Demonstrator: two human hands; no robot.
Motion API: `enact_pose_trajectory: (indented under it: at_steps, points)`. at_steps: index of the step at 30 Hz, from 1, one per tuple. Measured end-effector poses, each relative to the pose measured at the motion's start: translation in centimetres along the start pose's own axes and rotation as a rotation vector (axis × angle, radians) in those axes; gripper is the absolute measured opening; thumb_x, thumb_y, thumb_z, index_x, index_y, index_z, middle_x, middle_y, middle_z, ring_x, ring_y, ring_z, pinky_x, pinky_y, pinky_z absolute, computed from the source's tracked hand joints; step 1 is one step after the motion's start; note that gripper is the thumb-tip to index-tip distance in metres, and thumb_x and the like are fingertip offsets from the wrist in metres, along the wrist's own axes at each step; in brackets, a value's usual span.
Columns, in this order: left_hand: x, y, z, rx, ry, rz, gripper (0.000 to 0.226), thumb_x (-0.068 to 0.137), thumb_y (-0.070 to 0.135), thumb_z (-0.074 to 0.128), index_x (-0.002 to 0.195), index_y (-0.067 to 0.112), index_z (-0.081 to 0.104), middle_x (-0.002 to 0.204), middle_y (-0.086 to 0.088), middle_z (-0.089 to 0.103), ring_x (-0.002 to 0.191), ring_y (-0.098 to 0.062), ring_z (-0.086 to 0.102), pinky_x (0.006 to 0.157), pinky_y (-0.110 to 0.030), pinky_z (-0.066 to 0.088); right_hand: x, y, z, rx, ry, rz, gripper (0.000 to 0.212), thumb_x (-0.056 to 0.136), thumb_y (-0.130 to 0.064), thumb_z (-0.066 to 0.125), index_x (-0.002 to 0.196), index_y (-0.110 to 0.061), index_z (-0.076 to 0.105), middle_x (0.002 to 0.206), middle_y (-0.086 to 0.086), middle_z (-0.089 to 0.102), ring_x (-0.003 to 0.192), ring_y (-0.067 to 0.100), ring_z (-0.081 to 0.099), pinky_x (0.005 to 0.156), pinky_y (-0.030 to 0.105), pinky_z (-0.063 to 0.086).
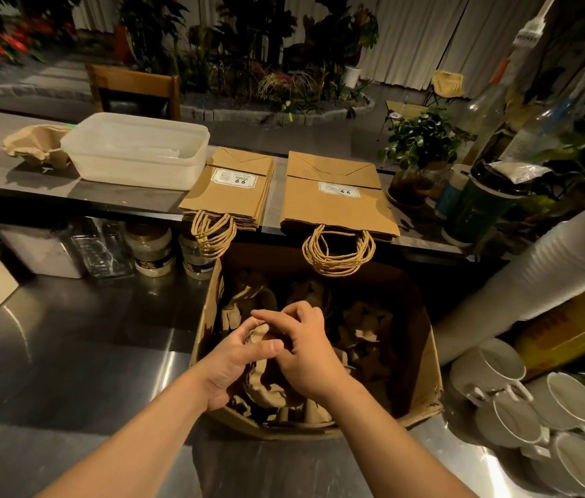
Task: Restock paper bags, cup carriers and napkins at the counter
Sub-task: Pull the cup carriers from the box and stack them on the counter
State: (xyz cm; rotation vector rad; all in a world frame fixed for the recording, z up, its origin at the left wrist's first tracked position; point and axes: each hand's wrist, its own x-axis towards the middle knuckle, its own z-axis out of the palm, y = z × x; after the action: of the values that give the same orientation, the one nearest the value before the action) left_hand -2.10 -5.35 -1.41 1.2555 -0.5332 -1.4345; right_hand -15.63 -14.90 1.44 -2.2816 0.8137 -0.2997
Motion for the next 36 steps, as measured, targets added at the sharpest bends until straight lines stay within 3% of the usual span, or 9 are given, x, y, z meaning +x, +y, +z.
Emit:
enact_pose_trajectory:
  at_steps: [3,8,10,12,15,17,20,23,36]
  points:
    - [0.0,0.3,0.1,-0.033,-0.019,0.02,0.084,0.05,0.046,0.097,0.125,0.049,0.059,0.129,-0.009,0.069,0.127,-0.033,0.06,0.115,-0.058,0.039,0.0,0.7,-0.6,0.101,-0.006,-0.024,0.041,0.104,-0.035,0.051,0.14,-0.054,0.048,0.124,-0.015,0.037,0.121,0.008,0.031,0.107,0.03,0.034]
    - [0.3,0.7,-0.2,-0.155,-0.002,0.088,0.058,0.077,0.022,0.07,0.133,0.034,0.063,0.129,-0.016,0.068,0.118,-0.039,0.066,0.099,-0.056,0.053,0.2,2.9,-2.2,0.37,0.325,0.226,0.026,0.105,-0.031,0.051,0.128,-0.04,0.055,0.125,-0.014,0.058,0.118,0.003,0.055,0.095,0.023,0.048]
    - [0.5,0.5,-0.3,-0.217,0.024,0.109,0.054,0.077,0.018,0.068,0.131,0.029,0.066,0.131,-0.02,0.067,0.12,-0.041,0.064,0.1,-0.057,0.053,0.1,3.8,-2.7,0.388,0.278,0.418,0.023,0.104,-0.03,0.054,0.126,-0.032,0.058,0.118,-0.009,0.064,0.097,0.004,0.065,0.073,0.018,0.052]
    - [0.5,0.5,-0.5,-0.298,0.07,0.132,0.048,0.079,0.013,0.067,0.124,0.028,0.07,0.132,-0.02,0.066,0.122,-0.043,0.062,0.102,-0.06,0.05,-0.3,5.2,-2.5,0.278,0.08,0.544,0.038,0.101,-0.035,0.059,0.138,-0.028,0.054,0.117,-0.007,0.065,0.087,0.006,0.065,0.065,0.018,0.053]
    - [0.5,0.7,-0.6,-0.407,0.114,0.143,0.044,0.082,0.014,0.058,0.122,0.028,0.069,0.135,-0.018,0.065,0.122,-0.043,0.061,0.1,-0.063,0.048,-0.9,6.8,-1.4,0.036,-0.214,0.589,0.053,0.093,-0.054,0.063,0.14,-0.031,0.054,0.137,0.002,0.056,0.116,0.015,0.058,0.092,0.034,0.056]
    - [0.5,0.9,-0.6,-0.443,0.127,0.137,0.047,0.083,0.016,0.056,0.128,0.027,0.064,0.137,-0.018,0.062,0.12,-0.042,0.061,0.092,-0.059,0.052,-1.1,7.3,-1.0,-0.229,-0.362,0.567,0.067,0.087,-0.066,0.061,0.144,-0.032,0.051,0.155,0.007,0.036,0.144,0.028,0.029,0.115,0.048,0.037]
    - [0.5,1.0,-0.5,-0.471,0.15,0.13,0.05,0.083,0.018,0.056,0.131,0.027,0.062,0.139,-0.019,0.061,0.119,-0.041,0.061,0.089,-0.055,0.054,-1.4,6.8,-0.8,-0.409,-0.421,0.58,0.093,0.081,-0.073,0.063,0.158,-0.033,0.03,0.169,0.011,-0.002,0.154,0.039,-0.005,0.121,0.057,0.015]
    - [0.5,1.0,-0.6,-0.484,0.147,0.125,0.048,0.083,0.018,0.056,0.13,0.028,0.064,0.138,-0.019,0.063,0.116,-0.041,0.063,0.092,-0.057,0.052,-1.3,7.3,-0.3,-0.416,-0.536,0.597,0.102,0.08,-0.072,0.066,0.161,-0.028,0.022,0.167,0.013,-0.02,0.152,0.042,-0.017,0.122,0.061,0.012]
    - [0.7,0.9,-0.7,-0.484,0.166,0.098,0.049,0.08,0.022,0.062,0.128,0.029,0.066,0.139,-0.018,0.062,0.119,-0.041,0.062,0.101,-0.063,0.045,-1.5,9.6,-1.9,-0.403,-0.656,0.504,0.096,0.066,-0.079,0.07,0.151,-0.048,0.036,0.17,-0.004,-0.011,0.153,0.039,-0.019,0.121,0.063,0.002]
